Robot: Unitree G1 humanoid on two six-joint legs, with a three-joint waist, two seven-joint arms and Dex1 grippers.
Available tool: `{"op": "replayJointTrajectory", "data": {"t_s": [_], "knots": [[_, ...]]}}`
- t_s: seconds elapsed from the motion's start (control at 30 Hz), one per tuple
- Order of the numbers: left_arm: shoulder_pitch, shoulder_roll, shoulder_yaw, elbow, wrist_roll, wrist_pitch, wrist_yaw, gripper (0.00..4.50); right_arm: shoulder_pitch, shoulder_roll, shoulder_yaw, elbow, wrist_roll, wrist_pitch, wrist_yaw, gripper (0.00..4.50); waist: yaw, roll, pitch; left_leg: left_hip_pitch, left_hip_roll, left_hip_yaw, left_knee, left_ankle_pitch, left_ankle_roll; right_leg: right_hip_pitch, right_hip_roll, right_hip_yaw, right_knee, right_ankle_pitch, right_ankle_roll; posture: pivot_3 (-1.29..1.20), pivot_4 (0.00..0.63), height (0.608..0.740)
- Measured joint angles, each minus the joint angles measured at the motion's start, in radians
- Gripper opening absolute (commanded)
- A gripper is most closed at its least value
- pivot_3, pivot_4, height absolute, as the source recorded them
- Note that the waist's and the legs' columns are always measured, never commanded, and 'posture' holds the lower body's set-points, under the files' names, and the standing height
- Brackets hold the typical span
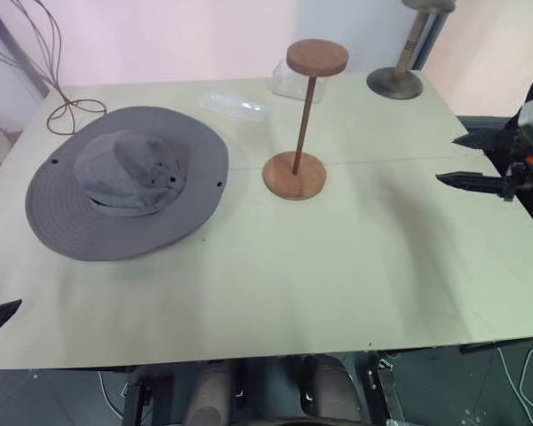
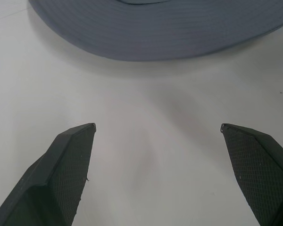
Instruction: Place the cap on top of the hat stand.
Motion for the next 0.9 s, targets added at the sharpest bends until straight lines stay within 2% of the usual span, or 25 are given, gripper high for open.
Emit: {"op": "replayJointTrajectory", "data": {"t_s": [0.47,0.6,0.77,0.9], "knots": [[-0.062,0.011,-0.018,0.041,0.022,0.001,0.009,4.46,0.016,0.000,-0.004,-0.025,0.018,0.064,-0.027,4.50,0.000,0.000,0.000,0.000,0.014,0.010,0.001,0.000,-0.001,-0.003,0.012,0.004,-0.001,0.004,-0.006,0.00,0.150,0.740],[-0.109,0.018,-0.062,-0.037,0.022,-0.006,0.000,4.46,0.024,0.002,-0.006,-0.061,0.035,0.082,-0.021,4.50,0.004,0.000,0.000,0.000,0.015,0.012,0.001,0.000,-0.001,-0.004,0.012,0.006,-0.001,0.004,-0.007,0.00,0.150,0.740],[-0.138,0.056,-0.151,-0.250,0.057,-0.087,-0.005,4.46,0.097,-0.001,-0.034,-0.303,0.161,0.234,0.028,4.50,0.018,-0.001,0.000,0.000,0.015,0.014,0.001,0.000,-0.001,-0.002,0.013,0.010,-0.001,0.005,-0.007,0.00,0.150,0.740],[-0.098,0.082,-0.237,-0.291,0.227,-0.306,-0.001,4.46,0.180,-0.004,-0.105,-0.537,0.310,0.419,0.001,4.50,0.022,-0.001,0.000,0.000,0.015,0.017,0.000,0.000,0.000,-0.003,0.014,0.011,-0.001,0.005,-0.007,0.00,0.150,0.740]]}}
